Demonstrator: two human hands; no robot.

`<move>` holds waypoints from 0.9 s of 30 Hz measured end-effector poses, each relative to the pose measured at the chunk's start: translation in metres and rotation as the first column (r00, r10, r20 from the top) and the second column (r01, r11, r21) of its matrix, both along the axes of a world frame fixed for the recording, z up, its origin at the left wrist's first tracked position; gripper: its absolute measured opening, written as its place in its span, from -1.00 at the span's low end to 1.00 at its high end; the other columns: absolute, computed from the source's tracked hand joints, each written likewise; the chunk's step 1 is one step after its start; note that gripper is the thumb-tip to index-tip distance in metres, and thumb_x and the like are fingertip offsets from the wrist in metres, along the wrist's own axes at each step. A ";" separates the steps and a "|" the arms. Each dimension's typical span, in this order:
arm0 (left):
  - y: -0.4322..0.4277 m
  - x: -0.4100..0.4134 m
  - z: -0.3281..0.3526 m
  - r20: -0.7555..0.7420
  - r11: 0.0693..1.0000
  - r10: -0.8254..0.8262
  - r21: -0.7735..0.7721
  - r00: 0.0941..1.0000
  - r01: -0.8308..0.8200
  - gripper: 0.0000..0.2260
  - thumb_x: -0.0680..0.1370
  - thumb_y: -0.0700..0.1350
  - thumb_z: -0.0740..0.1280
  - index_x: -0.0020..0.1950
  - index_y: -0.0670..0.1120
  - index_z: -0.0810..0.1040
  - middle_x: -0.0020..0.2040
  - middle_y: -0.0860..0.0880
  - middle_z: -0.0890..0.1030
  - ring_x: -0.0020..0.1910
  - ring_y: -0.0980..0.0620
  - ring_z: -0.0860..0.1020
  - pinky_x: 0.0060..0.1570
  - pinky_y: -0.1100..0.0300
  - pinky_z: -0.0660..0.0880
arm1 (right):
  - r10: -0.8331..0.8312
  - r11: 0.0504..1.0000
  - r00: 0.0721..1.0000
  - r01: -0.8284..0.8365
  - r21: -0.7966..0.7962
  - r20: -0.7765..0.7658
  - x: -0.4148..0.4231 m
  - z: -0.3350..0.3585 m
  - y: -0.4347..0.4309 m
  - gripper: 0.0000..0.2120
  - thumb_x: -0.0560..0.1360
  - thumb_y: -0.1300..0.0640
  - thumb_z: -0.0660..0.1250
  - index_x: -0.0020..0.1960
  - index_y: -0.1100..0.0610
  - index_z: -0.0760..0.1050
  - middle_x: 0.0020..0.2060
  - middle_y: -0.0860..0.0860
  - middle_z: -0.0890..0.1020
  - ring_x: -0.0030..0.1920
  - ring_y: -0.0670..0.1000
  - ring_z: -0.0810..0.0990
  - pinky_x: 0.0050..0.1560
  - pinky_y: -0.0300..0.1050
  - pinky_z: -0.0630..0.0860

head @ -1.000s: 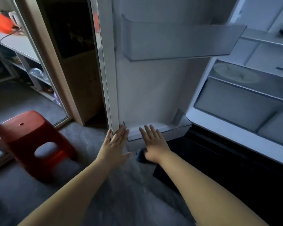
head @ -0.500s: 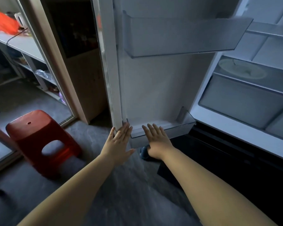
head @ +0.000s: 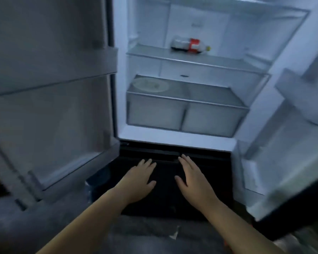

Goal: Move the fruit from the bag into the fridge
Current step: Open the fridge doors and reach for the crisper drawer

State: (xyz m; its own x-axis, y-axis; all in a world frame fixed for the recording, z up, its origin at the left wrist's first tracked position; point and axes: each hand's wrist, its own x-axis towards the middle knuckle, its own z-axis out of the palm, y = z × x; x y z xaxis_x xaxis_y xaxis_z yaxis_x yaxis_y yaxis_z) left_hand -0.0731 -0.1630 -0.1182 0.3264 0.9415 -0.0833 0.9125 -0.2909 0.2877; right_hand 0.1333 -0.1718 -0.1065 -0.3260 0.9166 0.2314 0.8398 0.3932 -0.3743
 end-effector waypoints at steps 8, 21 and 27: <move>0.024 0.243 0.033 -0.062 0.870 -0.454 0.186 0.889 0.457 -0.36 0.61 0.06 0.12 0.55 -0.07 -0.16 0.56 -0.01 -0.14 0.52 0.00 -0.17 0.47 0.08 -0.08 | -0.430 0.902 0.843 0.393 0.177 0.322 0.205 0.028 -0.024 -0.36 0.39 0.06 0.41 0.39 0.27 0.33 0.37 0.22 0.39 0.39 0.22 0.35 0.34 0.11 0.28; 0.023 0.368 -0.008 -0.275 0.846 -0.517 -0.022 0.810 0.532 -0.42 0.63 0.02 0.08 0.55 -0.10 -0.12 0.56 -0.09 -0.13 0.52 -0.06 -0.16 0.45 0.03 -0.05 | -0.448 0.883 0.711 0.256 0.393 0.543 0.332 0.001 -0.057 -0.47 0.38 0.06 0.31 0.32 0.20 0.44 0.35 0.13 0.45 0.45 0.11 0.27 0.40 0.10 0.12; 0.021 0.408 -0.032 -0.310 0.826 -0.542 -0.024 0.781 0.564 -0.39 0.62 0.00 0.11 0.55 -0.11 -0.15 0.55 -0.08 -0.19 0.52 -0.05 -0.21 0.48 0.02 -0.07 | -0.464 0.886 0.715 0.392 0.250 0.523 0.396 -0.021 -0.066 -0.51 0.44 -0.03 0.23 0.29 0.20 0.46 0.31 0.12 0.48 0.47 0.18 0.19 0.43 0.15 0.06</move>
